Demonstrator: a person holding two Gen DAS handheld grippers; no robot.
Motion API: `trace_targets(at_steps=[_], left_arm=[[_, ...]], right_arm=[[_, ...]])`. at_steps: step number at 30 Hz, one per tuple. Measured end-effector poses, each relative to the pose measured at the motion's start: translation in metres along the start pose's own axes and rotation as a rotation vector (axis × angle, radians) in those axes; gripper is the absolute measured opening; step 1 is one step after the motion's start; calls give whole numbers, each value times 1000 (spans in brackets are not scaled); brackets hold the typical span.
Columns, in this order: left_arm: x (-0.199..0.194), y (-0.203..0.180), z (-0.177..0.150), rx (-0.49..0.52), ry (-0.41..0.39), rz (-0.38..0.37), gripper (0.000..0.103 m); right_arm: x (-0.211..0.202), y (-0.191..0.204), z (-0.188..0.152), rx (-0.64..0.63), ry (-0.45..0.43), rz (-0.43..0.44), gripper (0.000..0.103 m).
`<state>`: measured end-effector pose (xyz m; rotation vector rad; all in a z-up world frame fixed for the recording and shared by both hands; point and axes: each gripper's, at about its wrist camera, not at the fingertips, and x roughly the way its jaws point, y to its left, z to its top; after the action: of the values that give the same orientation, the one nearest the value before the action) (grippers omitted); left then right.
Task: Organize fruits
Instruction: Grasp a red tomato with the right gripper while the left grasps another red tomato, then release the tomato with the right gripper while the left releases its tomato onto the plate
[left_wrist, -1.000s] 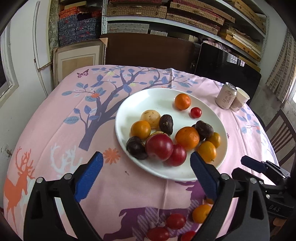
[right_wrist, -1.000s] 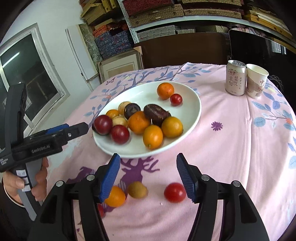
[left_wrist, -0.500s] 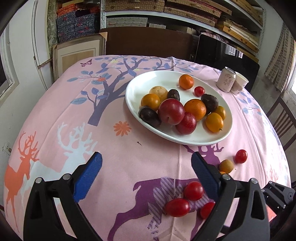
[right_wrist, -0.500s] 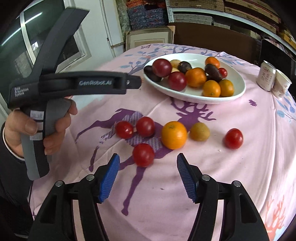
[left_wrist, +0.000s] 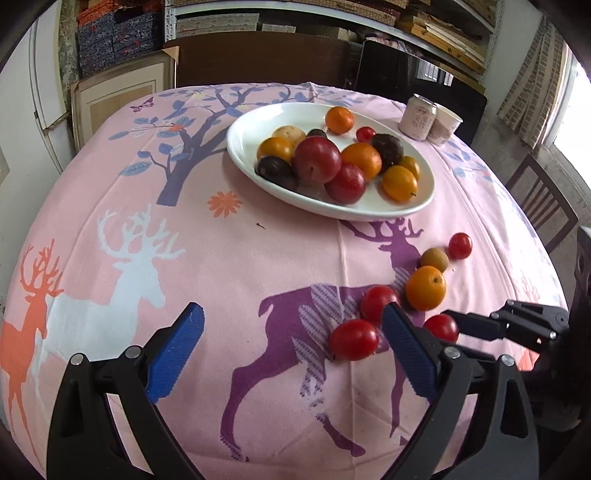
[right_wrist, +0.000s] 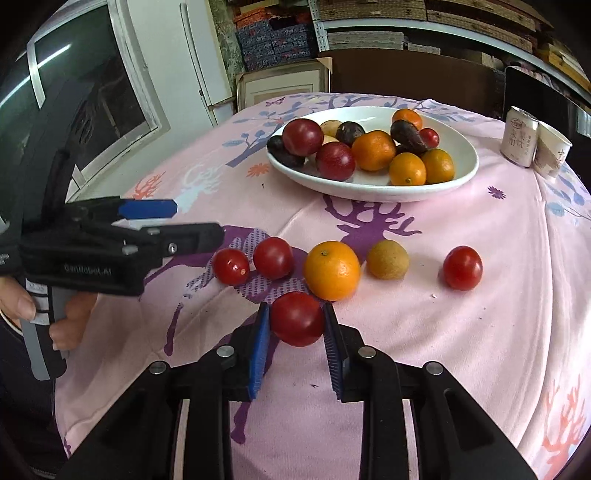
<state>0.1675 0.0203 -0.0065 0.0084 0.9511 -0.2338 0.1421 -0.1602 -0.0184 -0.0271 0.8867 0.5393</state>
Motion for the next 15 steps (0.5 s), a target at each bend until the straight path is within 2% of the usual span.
trace_targets(at_steps=[5, 6, 8, 10, 12, 13, 14, 15], left_arm=[[6, -19, -9, 86, 3, 6, 93], [8, -24, -11, 113, 2, -1, 81], [14, -30, -14, 141, 30, -22, 64], [23, -31, -16, 139, 55, -19, 63], [26, -32, -17, 139, 50, -13, 49], [25, -34, -17, 144, 40, -36, 42], [24, -37, -17, 156, 45, -64, 31], [24, -39, -18, 170, 40, -52, 31]], right_arm=[[-12, -13, 0, 47, -46, 38, 28], [-12, -13, 1, 51, -46, 43, 28], [-13, -13, 1, 48, -46, 52, 28], [-15, -11, 1, 37, -51, 63, 28], [-15, -9, 2, 27, -55, 66, 28], [-15, -9, 2, 28, -56, 67, 28], [-16, -10, 2, 30, -59, 66, 28], [-16, -10, 2, 34, -63, 65, 28]])
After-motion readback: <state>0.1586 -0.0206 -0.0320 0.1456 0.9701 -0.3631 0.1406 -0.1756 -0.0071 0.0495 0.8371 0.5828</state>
